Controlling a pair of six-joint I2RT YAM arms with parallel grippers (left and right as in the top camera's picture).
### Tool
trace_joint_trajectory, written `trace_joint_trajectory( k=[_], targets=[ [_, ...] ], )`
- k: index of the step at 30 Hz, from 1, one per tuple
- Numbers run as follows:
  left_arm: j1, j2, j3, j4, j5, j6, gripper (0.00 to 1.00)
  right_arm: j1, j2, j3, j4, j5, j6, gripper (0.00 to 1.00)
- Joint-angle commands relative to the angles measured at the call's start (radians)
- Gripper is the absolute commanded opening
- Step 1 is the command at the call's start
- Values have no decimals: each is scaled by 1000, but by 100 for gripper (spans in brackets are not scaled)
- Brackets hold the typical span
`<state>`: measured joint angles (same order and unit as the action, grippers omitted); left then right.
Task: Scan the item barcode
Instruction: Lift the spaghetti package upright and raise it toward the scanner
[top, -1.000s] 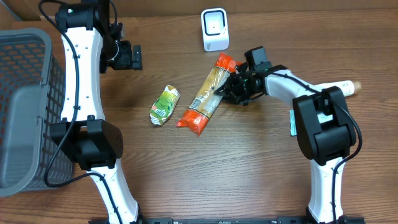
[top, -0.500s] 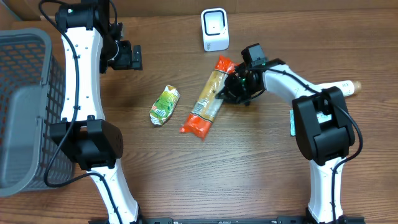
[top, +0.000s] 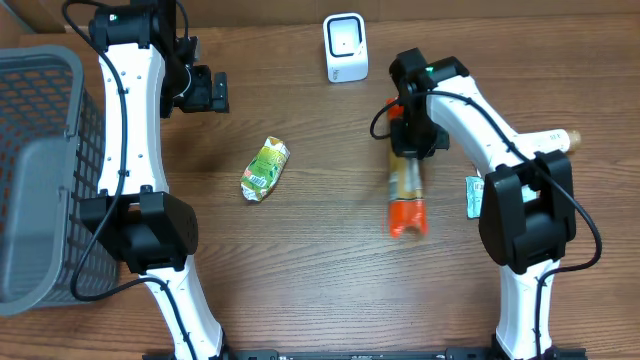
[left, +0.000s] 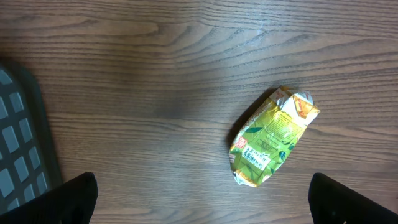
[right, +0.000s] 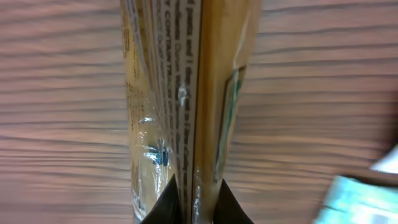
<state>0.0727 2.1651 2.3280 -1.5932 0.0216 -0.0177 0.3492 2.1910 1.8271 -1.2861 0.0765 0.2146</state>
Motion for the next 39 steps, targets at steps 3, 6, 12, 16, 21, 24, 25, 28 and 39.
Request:
trace_joint_trajectory(
  k=[3, 6, 12, 16, 21, 24, 25, 28, 39],
  targets=[
    [-2, 8, -3, 1, -3, 18, 100, 58, -63, 39, -74, 388, -58, 4],
    [-2, 8, -3, 1, -3, 18, 100, 89, -63, 39, -116, 508, -17, 4],
    [-2, 8, -3, 1, -3, 18, 100, 133, -63, 39, -163, 571, 19, 4],
    [-2, 8, -3, 1, -3, 18, 99, 158, -60, 39, -143, 404, 25, 4],
    [-2, 8, -3, 1, -3, 18, 99, 225, -23, 15, -76, 286, 26, 4],
    [-2, 8, -3, 1, -3, 18, 100, 267, 5, -5, -75, 359, 61, 4],
    [-2, 8, -3, 2, -3, 18, 99, 277, 14, -5, -84, 391, 80, 4],
    [-2, 8, -3, 1, -3, 18, 99, 302, 24, -6, -95, 430, 101, 3],
    [-3, 8, -3, 1, -3, 18, 100, 175, -71, 193, -100, -392, -257, 4]
  ],
)
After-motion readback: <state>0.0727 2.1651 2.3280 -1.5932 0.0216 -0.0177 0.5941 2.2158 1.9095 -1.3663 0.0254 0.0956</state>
